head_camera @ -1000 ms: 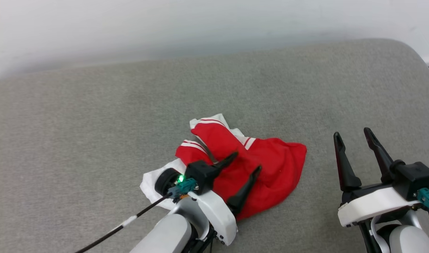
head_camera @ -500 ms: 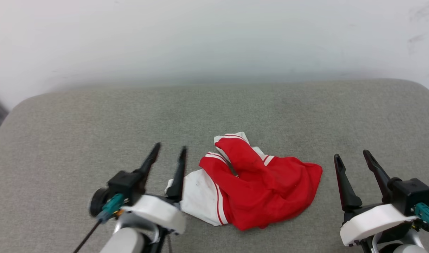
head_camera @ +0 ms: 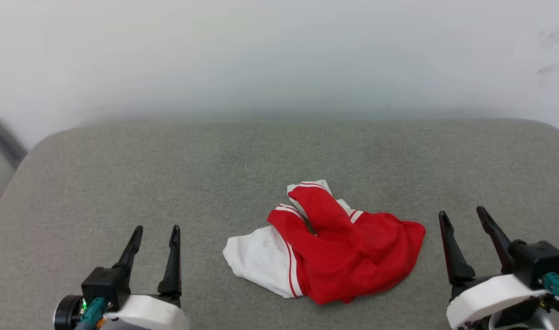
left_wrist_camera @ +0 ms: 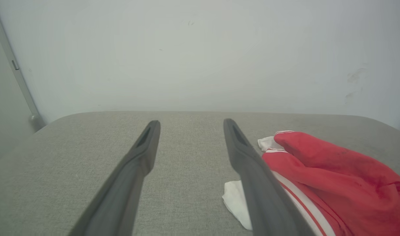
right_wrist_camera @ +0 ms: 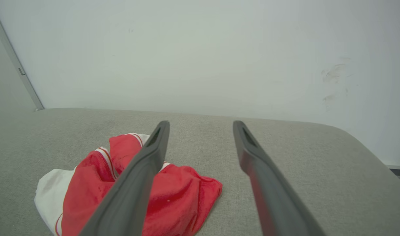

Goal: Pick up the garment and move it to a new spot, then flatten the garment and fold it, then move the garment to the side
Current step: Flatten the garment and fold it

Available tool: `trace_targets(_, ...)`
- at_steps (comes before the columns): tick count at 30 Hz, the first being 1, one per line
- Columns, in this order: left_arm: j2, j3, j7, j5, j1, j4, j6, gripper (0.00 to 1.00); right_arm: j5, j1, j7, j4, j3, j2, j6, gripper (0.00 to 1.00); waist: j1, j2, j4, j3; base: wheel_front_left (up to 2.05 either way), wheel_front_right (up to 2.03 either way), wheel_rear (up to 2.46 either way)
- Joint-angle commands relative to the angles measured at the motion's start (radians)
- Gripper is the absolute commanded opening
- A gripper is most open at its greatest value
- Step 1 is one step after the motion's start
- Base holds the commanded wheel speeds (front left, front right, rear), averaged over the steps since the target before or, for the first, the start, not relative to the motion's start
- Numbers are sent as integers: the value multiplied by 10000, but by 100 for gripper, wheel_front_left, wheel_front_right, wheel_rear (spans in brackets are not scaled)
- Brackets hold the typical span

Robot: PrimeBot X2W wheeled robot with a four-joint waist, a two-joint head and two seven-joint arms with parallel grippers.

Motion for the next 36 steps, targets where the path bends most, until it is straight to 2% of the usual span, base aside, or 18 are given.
trace_targets(1,31,40,-22,51,155,-82,28,100,55,107,12,-46,-6,16,-3,100,1,0,-12,-6,0,0,0)
trace_targets(9,-30,51,-23,103,153,-157,-17,100,163,118,19,-25,-43,16,-3,100,1,0,-16,44,0,0,0)
trace_targets(14,-88,-35,-24,197,-44,-166,-122,100,842,94,424,404,-504,14,-3,100,1,0,133,157,0,0,0)
trace_targets(17,-160,-100,-24,270,-186,-254,-196,100,1190,-81,1321,854,-953,8,-5,100,1,0,349,275,0,0,0)
trace_targets(22,-348,-136,-24,415,-469,-534,-349,100,1774,-844,3312,1750,-1368,-685,-3,100,1,0,824,788,0,0,0)
trace_targets(30,-751,-53,-24,642,-960,-765,-666,100,2814,-2867,6266,2744,-57,-2113,-3,100,1,0,1492,1728,0,0,0)
trace_targets(36,-1175,39,-23,849,-1337,-812,-992,100,3288,-4165,7482,3672,827,-2906,-3,100,1,0,1991,2400,0,0,0)
